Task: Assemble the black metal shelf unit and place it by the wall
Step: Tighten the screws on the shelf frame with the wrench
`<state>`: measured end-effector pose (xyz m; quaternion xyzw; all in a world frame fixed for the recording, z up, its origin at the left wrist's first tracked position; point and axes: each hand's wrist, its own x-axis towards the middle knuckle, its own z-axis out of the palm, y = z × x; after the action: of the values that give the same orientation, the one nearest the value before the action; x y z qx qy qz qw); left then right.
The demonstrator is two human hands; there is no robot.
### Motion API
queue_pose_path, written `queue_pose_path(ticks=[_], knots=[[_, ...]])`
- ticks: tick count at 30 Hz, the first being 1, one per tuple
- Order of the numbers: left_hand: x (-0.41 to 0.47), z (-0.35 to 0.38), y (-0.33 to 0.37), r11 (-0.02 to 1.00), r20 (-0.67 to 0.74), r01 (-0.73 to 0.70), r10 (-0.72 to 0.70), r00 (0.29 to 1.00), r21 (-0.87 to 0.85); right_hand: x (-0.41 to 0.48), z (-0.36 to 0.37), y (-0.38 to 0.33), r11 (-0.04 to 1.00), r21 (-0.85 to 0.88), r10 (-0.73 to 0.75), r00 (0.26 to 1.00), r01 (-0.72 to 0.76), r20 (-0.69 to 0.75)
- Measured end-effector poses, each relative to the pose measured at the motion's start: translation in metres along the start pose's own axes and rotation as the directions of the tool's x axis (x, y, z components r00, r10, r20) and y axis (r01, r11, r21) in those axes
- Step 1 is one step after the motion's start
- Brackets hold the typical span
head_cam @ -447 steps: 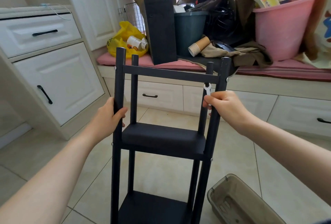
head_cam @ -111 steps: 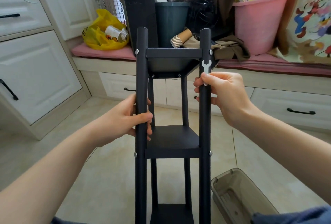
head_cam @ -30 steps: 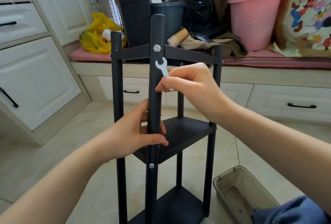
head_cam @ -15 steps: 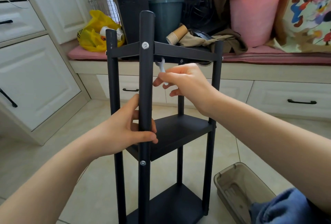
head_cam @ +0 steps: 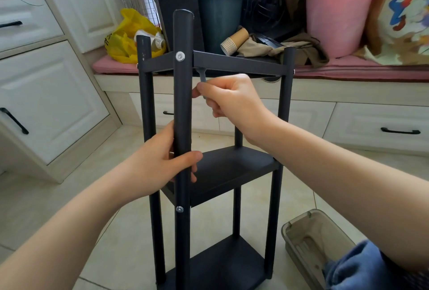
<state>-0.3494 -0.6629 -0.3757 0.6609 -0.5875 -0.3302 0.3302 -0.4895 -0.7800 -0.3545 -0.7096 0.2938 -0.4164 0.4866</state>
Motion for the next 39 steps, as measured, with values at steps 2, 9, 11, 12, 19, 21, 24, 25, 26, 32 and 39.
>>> queue_pose_path(ticks=[2,9,11,12,19,21,24,25,26,32,39], knots=[[0.000,-0.001,0.000,1.000,0.010,0.012,-0.012,1.000,-0.015,0.001,0.002,-0.001,0.999,0.038,-0.011,1.000,0.011,-0.008],[-0.001,-0.002,0.001,0.999,0.028,0.014,-0.013,1.000,-0.034,0.007,0.012,0.000,0.990,0.079,-0.113,0.993,0.116,-0.038],[-0.001,-0.002,0.001,0.999,0.029,0.010,-0.009,1.000,-0.037,0.008,0.015,0.004,0.989,0.044,-0.142,0.989,0.144,-0.047],[-0.001,-0.003,0.000,0.999,0.029,0.006,-0.005,1.000,-0.036,0.009,0.017,0.005,0.988,0.028,-0.151,0.987,0.152,-0.052],[0.000,-0.004,0.001,1.000,0.031,-0.012,0.013,0.999,-0.024,0.013,0.025,0.010,0.985,0.000,-0.171,0.983,0.171,-0.069],[0.000,-0.005,0.002,1.000,0.037,-0.013,0.014,0.999,-0.013,0.016,0.029,0.013,0.984,-0.003,-0.176,0.979,0.176,-0.099],[0.000,-0.005,0.003,1.000,0.034,-0.008,0.008,0.999,-0.001,0.019,0.037,0.016,0.980,0.014,-0.193,0.969,0.198,-0.153],[0.000,-0.005,0.003,1.000,0.033,-0.004,0.004,0.999,-0.005,0.020,0.040,0.017,0.980,0.019,-0.194,0.965,0.200,-0.175],[0.000,-0.005,0.003,1.000,0.032,-0.001,0.002,0.999,-0.008,0.021,0.042,0.018,0.979,0.020,-0.193,0.961,0.201,-0.196],[0.003,-0.004,0.005,1.000,0.025,0.001,-0.001,1.000,0.013,0.028,0.047,0.023,0.979,-0.024,-0.204,0.943,0.205,-0.265],[0.004,-0.001,0.004,0.999,-0.049,-0.003,0.005,0.999,0.054,0.019,0.027,0.020,0.976,-0.071,-0.214,0.965,0.205,-0.153]])
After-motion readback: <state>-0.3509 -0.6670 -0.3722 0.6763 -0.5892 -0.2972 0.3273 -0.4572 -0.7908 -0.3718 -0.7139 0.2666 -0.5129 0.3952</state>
